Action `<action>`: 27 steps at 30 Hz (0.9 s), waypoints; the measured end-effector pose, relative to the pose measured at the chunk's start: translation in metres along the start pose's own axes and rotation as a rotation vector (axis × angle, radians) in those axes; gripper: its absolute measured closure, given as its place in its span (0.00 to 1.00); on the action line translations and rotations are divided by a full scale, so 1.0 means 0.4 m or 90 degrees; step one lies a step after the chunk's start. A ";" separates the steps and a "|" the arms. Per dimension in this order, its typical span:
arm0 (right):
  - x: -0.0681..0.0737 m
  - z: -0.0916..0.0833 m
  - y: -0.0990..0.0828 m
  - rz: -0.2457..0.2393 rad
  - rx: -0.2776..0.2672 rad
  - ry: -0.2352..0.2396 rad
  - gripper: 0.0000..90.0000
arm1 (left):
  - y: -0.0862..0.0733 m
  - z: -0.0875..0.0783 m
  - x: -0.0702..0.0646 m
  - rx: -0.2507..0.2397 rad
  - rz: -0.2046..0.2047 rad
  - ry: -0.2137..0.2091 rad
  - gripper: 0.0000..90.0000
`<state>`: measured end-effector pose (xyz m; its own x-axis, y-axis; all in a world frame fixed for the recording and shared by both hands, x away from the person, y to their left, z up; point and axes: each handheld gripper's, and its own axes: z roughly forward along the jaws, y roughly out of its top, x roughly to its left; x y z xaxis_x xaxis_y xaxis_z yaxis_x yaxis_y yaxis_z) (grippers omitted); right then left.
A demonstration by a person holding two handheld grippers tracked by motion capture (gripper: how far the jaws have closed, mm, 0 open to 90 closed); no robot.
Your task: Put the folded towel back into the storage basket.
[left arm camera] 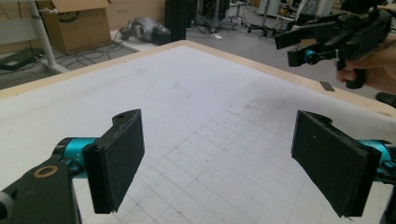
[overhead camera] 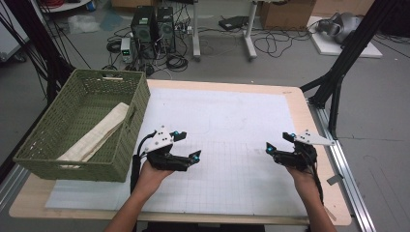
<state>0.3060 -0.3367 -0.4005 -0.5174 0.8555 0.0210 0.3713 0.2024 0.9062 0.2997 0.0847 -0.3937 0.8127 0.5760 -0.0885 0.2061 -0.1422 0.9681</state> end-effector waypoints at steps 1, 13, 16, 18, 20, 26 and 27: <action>-0.004 -0.004 -0.009 0.001 0.000 -0.002 0.21 | -0.005 0.002 0.001 -0.001 0.000 0.003 0.19; 0.037 -0.030 -0.041 -0.026 -0.013 -0.031 0.21 | -0.057 -0.008 0.016 -0.003 -0.010 0.027 0.20; 0.048 -0.023 -0.038 -0.035 -0.010 -0.027 0.21 | -0.063 -0.016 0.021 -0.004 -0.017 0.033 0.20; 0.052 -0.018 -0.038 -0.039 -0.007 -0.023 0.21 | -0.064 -0.021 0.023 -0.006 -0.021 0.038 0.20; 0.053 -0.014 -0.039 -0.041 -0.005 -0.019 0.21 | -0.064 -0.023 0.024 -0.005 -0.022 0.042 0.20; 0.056 -0.009 -0.040 -0.042 -0.003 -0.014 0.21 | -0.065 -0.027 0.025 0.001 -0.024 0.046 0.21; 0.054 -0.009 -0.040 -0.041 -0.005 -0.014 0.21 | -0.065 -0.028 0.026 0.000 -0.025 0.046 0.21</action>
<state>0.2863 -0.3231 -0.4130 -0.5235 0.8508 -0.0464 0.3311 0.2533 0.9090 0.2967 0.1031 -0.4170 0.7623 0.6380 -0.1086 0.2369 -0.1189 0.9642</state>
